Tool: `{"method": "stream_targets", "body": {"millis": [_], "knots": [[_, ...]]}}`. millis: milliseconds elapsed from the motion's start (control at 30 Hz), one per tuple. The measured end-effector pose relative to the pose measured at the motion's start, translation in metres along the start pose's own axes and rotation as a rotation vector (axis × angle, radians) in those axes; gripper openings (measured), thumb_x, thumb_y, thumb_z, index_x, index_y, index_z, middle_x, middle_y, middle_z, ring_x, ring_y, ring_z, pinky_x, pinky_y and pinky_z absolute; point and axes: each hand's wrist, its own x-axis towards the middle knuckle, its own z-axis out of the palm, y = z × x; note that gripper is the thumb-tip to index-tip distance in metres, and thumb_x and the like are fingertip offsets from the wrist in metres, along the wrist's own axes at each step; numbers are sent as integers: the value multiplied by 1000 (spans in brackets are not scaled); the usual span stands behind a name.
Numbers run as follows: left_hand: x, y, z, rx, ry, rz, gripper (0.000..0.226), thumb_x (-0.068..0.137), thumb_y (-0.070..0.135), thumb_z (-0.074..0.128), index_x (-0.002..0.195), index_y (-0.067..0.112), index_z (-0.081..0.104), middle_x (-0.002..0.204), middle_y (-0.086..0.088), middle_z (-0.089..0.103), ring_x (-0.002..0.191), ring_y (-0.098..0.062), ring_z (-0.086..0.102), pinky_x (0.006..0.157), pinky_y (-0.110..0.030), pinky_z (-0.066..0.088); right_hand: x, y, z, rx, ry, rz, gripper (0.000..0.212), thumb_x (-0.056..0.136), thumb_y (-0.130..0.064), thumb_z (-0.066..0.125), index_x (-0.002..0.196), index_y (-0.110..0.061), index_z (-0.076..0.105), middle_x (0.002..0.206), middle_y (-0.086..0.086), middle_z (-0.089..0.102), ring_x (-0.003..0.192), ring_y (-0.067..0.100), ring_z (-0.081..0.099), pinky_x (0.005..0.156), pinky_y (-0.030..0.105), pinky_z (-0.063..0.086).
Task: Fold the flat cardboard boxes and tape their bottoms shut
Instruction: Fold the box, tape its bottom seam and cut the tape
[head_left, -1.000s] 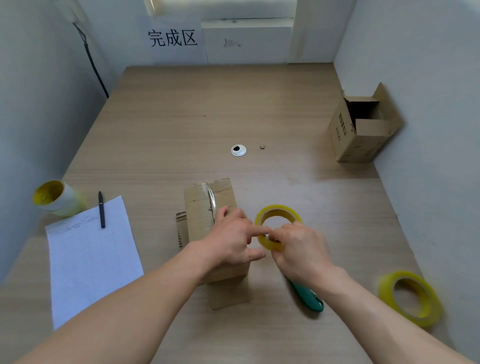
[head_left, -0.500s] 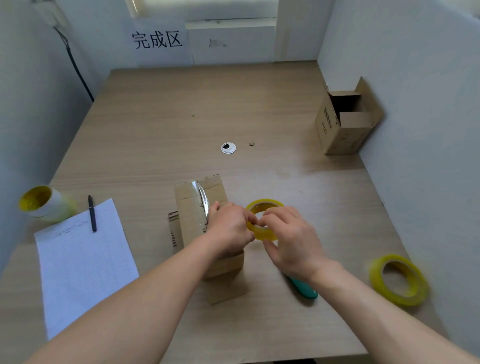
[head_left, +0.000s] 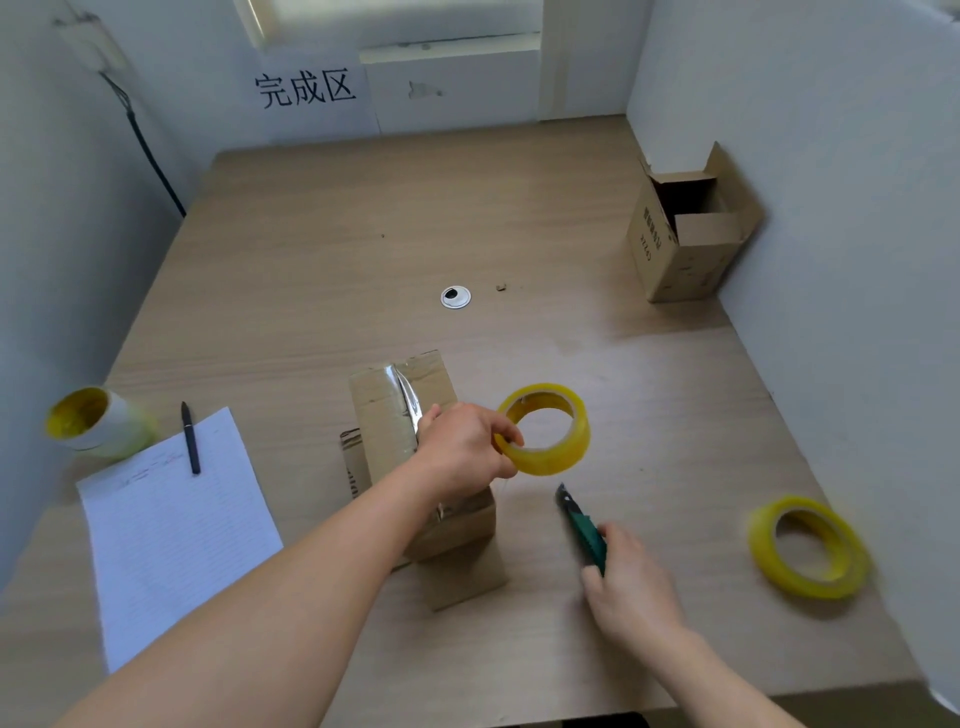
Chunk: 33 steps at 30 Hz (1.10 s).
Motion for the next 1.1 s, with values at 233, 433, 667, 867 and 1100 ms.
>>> {"method": "stream_targets", "body": {"millis": [233,433,667,867,1100], "knots": [[-2,0,-2,-34,11,-5,23,76,30,81,97,35,73,69,22,53,92,-8,42,117,-42,20,-46,9,-5,520,147,-135,23,83,-23,73,95,-38,59,79,-16,65,70,9,58,61,16,42],[2,-2,0,-9,-18,20,20,76,32,82,86,40,67,70,24,55,91,-7,49,117,-46,17,-55,-9,-6,488,164,-348,32,77,-32,67,108,-39,64,105,-32,63,91,-7,62,76,5,42],[2,-2,0,7,-18,24,21,75,32,82,85,40,66,70,25,53,92,-7,48,117,-46,17,-45,-24,-10,516,133,-429,33,82,-26,67,114,-36,66,108,-23,66,96,2,65,80,11,46],[2,-3,1,4,-16,30,19,76,33,81,88,40,68,70,26,54,92,-6,48,117,-46,17,-40,-26,-10,486,104,-457,33,84,-30,65,116,-30,70,98,-18,68,94,3,65,80,18,49],[2,-4,4,24,14,31,21,75,35,81,93,40,71,73,23,55,103,-9,55,116,-47,19,-24,-22,-14,131,67,-316,35,91,-30,60,126,-28,61,109,-5,64,103,18,61,85,32,48]]}}
